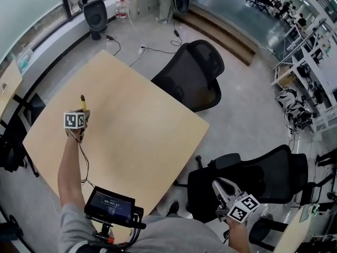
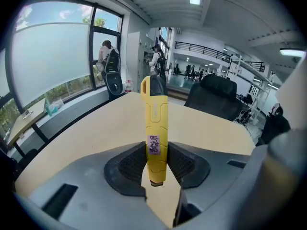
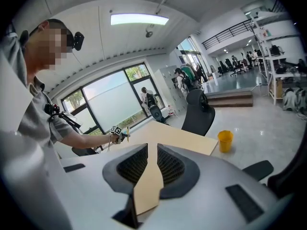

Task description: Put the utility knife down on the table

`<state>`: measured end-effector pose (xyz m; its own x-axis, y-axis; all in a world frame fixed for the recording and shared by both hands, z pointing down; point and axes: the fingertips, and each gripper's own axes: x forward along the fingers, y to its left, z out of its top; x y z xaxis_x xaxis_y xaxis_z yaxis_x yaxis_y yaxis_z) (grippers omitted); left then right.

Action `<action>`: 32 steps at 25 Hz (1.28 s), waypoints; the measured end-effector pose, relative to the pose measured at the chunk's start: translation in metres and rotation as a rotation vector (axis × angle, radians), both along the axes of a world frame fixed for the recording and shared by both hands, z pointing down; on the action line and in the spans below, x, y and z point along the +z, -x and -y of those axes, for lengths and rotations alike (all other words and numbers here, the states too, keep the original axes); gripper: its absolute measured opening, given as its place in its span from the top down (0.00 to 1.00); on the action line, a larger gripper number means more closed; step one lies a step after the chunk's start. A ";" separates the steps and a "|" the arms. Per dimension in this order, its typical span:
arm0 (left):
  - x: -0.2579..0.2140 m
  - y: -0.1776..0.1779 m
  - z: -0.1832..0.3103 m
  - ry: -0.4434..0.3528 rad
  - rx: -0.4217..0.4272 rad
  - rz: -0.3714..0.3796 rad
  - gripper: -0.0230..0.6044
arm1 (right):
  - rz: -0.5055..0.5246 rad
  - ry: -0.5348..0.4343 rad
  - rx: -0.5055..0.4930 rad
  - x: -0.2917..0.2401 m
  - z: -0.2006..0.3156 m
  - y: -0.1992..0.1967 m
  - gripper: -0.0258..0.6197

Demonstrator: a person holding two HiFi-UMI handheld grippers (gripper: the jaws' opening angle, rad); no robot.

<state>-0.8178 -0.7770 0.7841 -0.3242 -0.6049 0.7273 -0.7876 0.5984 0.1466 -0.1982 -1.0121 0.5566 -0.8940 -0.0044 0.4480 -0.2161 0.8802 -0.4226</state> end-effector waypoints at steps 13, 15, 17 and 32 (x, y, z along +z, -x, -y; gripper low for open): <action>0.080 0.045 -0.043 0.453 0.088 0.067 0.76 | -0.069 0.010 0.001 0.020 -0.016 0.012 0.87; 0.086 0.045 -0.048 0.530 0.128 0.087 0.76 | -0.076 0.011 0.001 0.021 -0.018 0.012 0.87; 0.106 0.037 -0.050 0.583 0.190 0.047 0.76 | -0.082 0.014 0.001 0.023 -0.019 0.012 0.87; 0.158 0.019 -0.069 0.935 0.442 0.055 0.76 | -0.087 0.019 0.015 0.026 -0.022 0.009 0.87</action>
